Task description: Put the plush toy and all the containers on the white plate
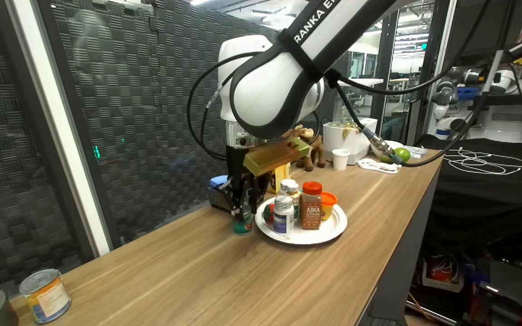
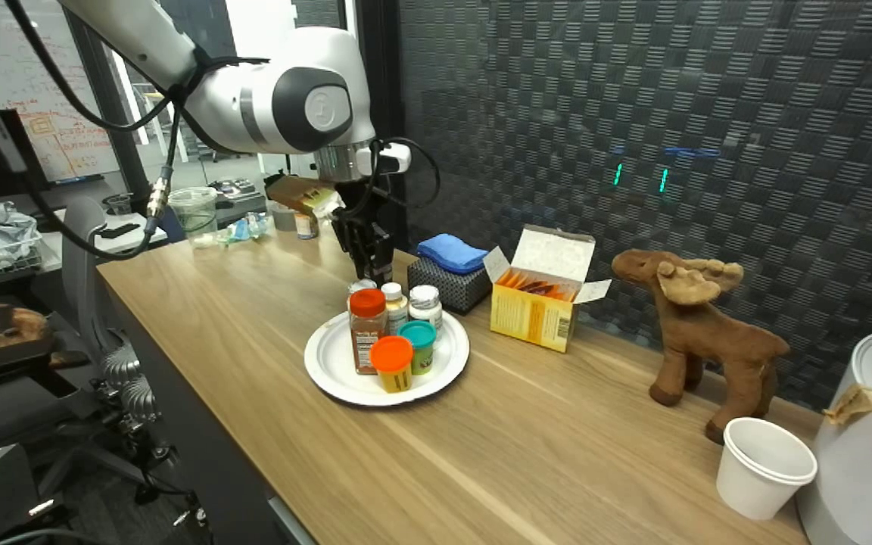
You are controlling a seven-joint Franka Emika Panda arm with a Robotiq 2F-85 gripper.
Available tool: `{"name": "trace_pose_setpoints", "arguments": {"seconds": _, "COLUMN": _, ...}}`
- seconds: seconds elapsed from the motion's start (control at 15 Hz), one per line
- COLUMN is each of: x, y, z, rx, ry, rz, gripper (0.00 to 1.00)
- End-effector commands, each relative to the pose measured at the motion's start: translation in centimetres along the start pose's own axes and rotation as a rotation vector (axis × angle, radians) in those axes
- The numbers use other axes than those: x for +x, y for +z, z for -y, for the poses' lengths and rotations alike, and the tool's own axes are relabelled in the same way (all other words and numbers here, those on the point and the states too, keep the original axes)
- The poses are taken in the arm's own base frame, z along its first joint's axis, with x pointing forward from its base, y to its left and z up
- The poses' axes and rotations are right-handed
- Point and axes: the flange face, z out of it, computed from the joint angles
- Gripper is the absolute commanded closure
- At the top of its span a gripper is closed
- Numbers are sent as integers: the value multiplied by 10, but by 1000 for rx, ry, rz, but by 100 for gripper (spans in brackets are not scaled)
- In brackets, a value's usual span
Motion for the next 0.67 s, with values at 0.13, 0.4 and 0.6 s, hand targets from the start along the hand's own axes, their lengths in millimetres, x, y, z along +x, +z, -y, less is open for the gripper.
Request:
{"name": "trace_pose_setpoints", "arguments": {"seconds": 0.13, "x": 5, "y": -5, "z": 0, "rx": -1, "ry": -16, "rz": -16, "gripper": 29}}
{"name": "trace_pose_setpoints", "arguments": {"seconds": 0.4, "x": 9, "y": -3, "z": 2, "rx": -2, "ry": -25, "rz": -16, "gripper": 1}}
{"name": "trace_pose_setpoints", "arguments": {"seconds": 0.6, "x": 13, "y": -2, "z": 4, "rx": 4, "ry": -32, "rz": -17, "gripper": 0}}
